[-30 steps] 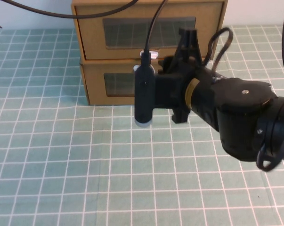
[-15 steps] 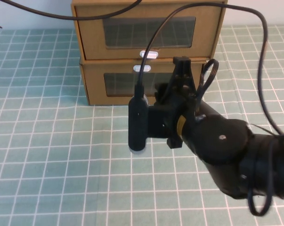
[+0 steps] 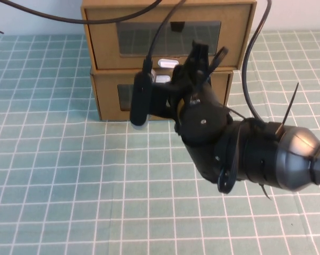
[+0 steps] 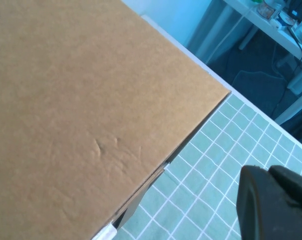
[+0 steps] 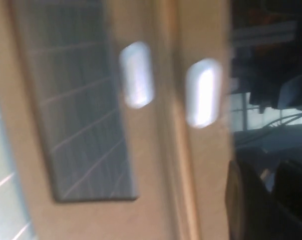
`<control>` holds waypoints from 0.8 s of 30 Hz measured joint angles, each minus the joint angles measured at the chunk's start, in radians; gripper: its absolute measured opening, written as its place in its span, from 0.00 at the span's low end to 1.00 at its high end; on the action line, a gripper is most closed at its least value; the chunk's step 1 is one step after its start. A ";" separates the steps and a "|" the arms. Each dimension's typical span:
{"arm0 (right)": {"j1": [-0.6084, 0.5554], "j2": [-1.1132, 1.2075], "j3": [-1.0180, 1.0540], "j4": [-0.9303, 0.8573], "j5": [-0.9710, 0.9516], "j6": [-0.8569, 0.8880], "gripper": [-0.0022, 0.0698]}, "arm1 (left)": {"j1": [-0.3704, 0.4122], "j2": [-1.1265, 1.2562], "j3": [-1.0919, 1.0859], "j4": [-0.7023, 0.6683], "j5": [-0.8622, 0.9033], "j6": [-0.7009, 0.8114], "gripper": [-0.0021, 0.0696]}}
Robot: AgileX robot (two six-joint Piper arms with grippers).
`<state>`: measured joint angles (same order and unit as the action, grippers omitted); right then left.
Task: Open the shoe box
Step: 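Pull the top drawer of the cardboard box fully open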
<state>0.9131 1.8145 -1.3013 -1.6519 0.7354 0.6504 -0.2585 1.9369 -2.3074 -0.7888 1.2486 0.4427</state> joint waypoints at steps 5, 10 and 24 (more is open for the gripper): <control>0.000 0.002 -0.039 0.000 -0.030 0.009 0.20 | 0.000 0.002 0.000 0.005 -0.004 0.082 0.02; -0.002 0.018 -0.064 0.000 -0.118 0.113 0.47 | 0.000 0.035 0.000 0.017 -0.042 0.135 0.02; -0.042 0.134 -0.111 -0.002 -0.076 0.119 0.56 | -0.007 0.186 0.000 -0.001 -0.236 0.166 0.19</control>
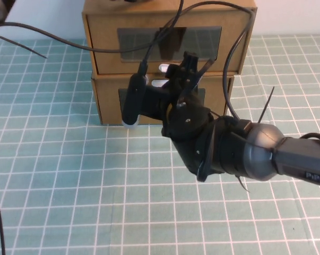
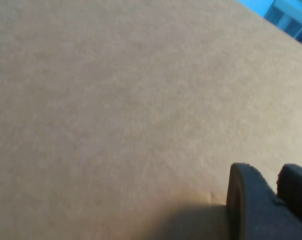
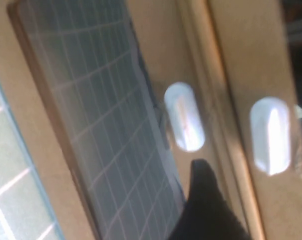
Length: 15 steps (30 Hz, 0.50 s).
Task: Open the shoe box
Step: 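Pull the top drawer of the cardboard box fully open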
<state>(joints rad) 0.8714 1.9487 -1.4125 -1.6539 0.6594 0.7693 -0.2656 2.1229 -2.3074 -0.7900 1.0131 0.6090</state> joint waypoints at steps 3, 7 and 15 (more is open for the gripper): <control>-0.015 0.006 0.000 0.000 -0.005 -0.004 0.56 | -0.002 0.014 0.000 -0.014 -0.012 0.004 0.19; -0.033 0.006 0.000 0.000 -0.037 -0.007 0.56 | -0.002 0.022 -0.002 -0.028 -0.012 0.004 0.19; -0.082 0.032 -0.048 -0.002 -0.086 -0.007 0.56 | -0.002 0.024 -0.008 -0.035 -0.006 0.006 0.19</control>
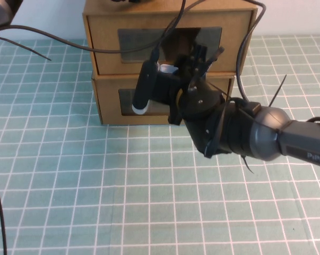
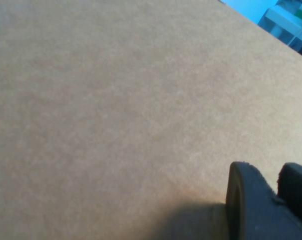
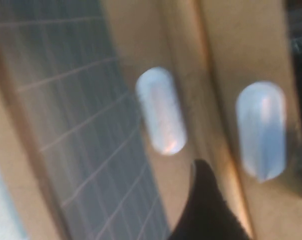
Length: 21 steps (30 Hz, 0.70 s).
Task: Open the shoe box
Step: 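Pull the top drawer of the cardboard box fully open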
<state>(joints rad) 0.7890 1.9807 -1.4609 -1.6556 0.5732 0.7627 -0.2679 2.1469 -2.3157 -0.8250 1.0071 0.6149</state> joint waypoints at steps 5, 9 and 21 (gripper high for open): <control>-0.007 0.016 -0.053 0.000 -0.042 0.000 0.56 | 0.000 0.002 0.000 0.000 0.000 0.000 0.19; -0.010 0.021 -0.055 0.000 -0.057 0.000 0.56 | 0.000 0.004 0.000 -0.005 0.000 0.000 0.19; -0.020 0.047 -0.071 -0.042 -0.049 -0.018 0.20 | 0.000 0.008 0.000 0.002 -0.006 -0.004 0.19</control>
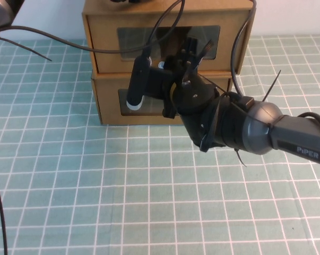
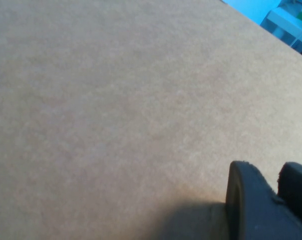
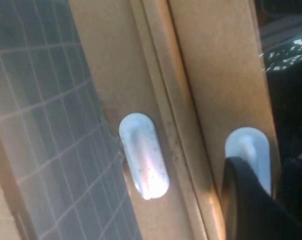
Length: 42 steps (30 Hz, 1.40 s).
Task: Open the shoe box
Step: 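Pull the top drawer of the cardboard box fully open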
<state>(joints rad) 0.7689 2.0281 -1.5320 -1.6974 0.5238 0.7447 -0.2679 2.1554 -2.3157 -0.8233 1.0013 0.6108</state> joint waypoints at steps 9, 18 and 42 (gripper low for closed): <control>0.060 -0.012 0.050 -0.005 0.111 -0.006 0.12 | 0.000 0.000 -0.002 0.009 0.004 -0.010 0.19; 0.184 -0.131 0.297 0.037 0.159 0.087 0.02 | 0.000 0.000 -0.002 0.020 0.004 -0.014 0.19; 0.071 -0.070 0.087 0.041 0.063 -0.005 0.37 | 0.000 0.000 -0.005 0.026 0.002 -0.039 0.19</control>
<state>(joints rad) 0.8401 1.9586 -1.4453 -1.6560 0.5868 0.7399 -0.2679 2.1554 -2.3202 -0.7969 1.0035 0.5714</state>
